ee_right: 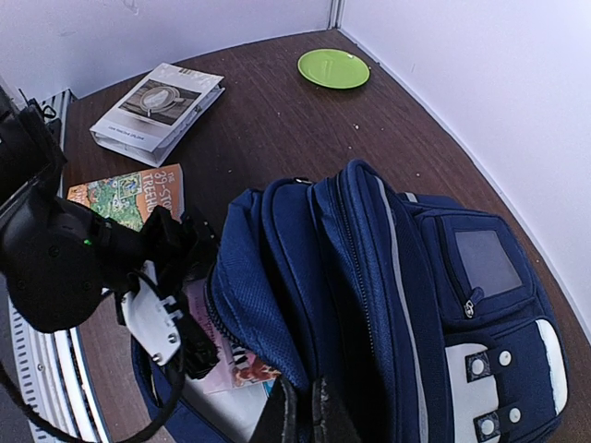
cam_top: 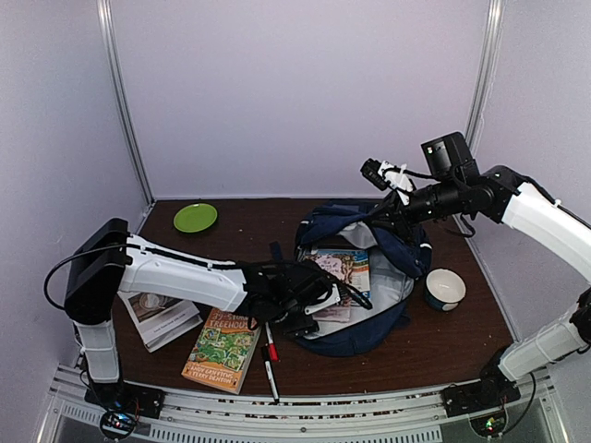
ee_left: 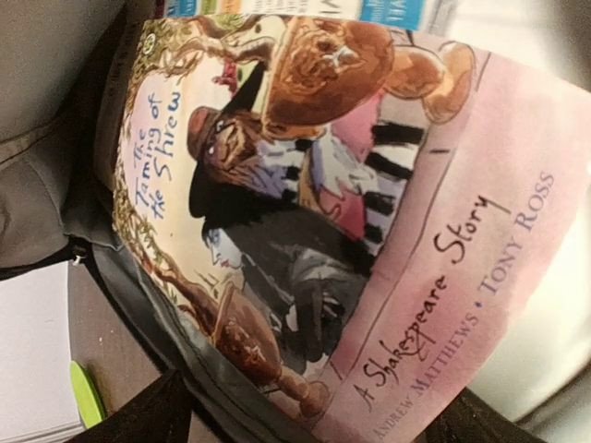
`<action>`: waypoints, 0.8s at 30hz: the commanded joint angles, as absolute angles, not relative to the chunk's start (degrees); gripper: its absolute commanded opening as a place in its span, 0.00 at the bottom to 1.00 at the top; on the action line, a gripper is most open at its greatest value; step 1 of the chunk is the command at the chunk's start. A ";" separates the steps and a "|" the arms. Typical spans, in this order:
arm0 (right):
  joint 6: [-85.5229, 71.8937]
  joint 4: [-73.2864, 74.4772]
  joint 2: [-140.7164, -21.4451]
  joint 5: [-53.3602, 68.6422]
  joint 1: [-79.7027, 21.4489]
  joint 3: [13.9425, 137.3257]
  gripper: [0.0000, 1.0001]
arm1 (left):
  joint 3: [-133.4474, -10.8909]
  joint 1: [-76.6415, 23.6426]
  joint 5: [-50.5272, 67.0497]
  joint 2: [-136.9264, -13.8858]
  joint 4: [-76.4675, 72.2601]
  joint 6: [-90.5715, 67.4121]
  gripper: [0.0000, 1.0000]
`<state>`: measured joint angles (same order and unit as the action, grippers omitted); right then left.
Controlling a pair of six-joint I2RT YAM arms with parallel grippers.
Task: Pack the student bag
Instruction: Adjust the book in the largest pocket of the bag.
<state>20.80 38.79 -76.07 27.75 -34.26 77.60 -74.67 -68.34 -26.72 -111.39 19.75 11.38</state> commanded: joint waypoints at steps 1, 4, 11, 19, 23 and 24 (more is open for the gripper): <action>20.79 34.71 -72.86 29.60 -34.10 77.28 0.00 | -80.07 -63.74 -30.64 -113.06 16.67 15.36 0.90; 20.83 34.56 -72.73 29.48 -34.10 77.01 0.00 | -83.46 -61.82 -30.66 -115.25 15.51 17.73 0.90; 20.74 34.62 -72.63 29.23 -34.07 77.34 0.00 | -91.85 -59.82 -29.06 -121.37 15.06 21.44 0.90; 20.74 34.46 -72.26 28.87 -34.01 77.09 0.00 | -90.62 -60.34 -28.90 -119.21 15.91 18.41 0.90; 20.59 34.38 -72.01 28.58 -33.78 77.46 0.00 | -85.22 -63.75 -29.48 -110.87 16.74 14.49 0.92; 20.45 34.37 -71.92 28.42 -33.60 77.53 0.00 | -83.82 -64.75 -29.41 -108.77 17.63 12.68 0.93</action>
<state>20.80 38.00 -75.02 27.53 -33.89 76.73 -87.66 -60.84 -29.39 -118.06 17.91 17.91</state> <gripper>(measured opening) 0.050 0.916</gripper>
